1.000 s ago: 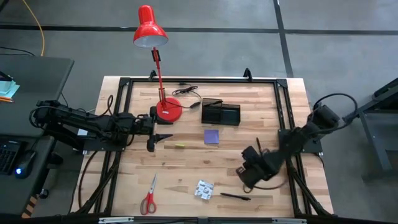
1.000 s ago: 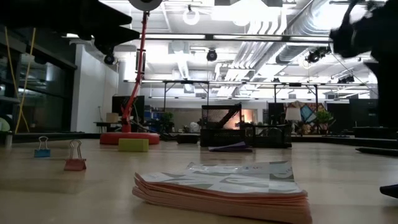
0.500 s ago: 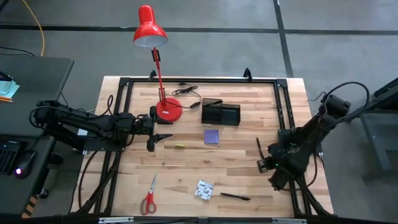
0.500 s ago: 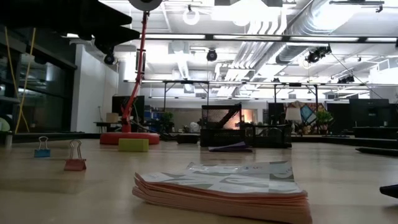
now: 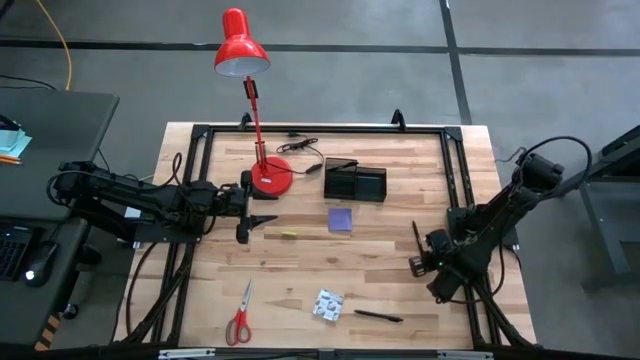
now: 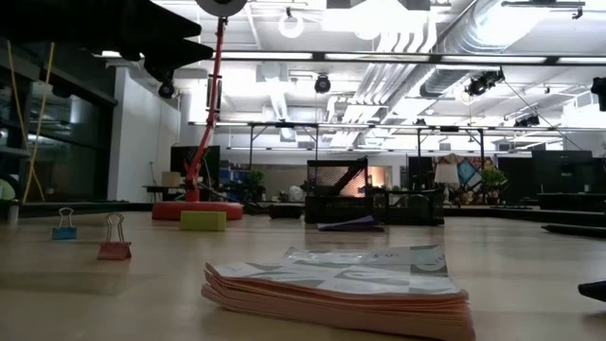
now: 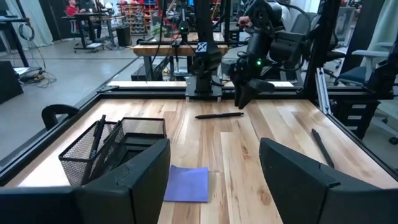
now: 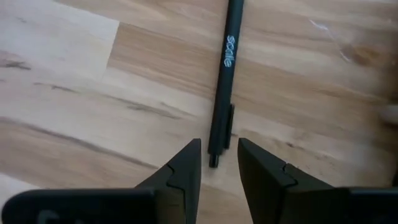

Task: Pick and place office supplies into organizer
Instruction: Put the black pen into the black desk organizer

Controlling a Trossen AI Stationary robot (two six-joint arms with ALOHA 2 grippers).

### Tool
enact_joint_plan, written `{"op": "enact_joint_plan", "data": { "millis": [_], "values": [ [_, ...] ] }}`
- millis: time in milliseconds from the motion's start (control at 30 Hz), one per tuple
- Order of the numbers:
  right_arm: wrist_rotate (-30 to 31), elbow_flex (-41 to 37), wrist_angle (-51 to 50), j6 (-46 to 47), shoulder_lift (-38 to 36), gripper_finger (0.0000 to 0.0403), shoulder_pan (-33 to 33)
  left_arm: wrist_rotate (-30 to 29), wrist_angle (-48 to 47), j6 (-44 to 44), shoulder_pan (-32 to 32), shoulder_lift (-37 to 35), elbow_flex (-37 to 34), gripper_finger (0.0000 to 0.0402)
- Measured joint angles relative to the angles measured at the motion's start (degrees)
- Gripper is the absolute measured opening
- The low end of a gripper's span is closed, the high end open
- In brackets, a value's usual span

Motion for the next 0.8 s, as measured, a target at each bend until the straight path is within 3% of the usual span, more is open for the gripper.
{"op": "enact_joint_plan", "data": {
  "millis": [167, 800],
  "values": [
    [-2.65, 0.0, -0.04, -2.94, 2.98, 0.0099, -2.33, 0.01, 0.0, 0.0, -0.02, 0.01, 0.0, 0.0233],
    [-3.94, 0.17, 3.76, -11.09, 7.77, 0.0091, -6.73, 0.04, -0.85, -1.49, -0.02, 0.0, 0.0, 0.0233]
  ]
}}
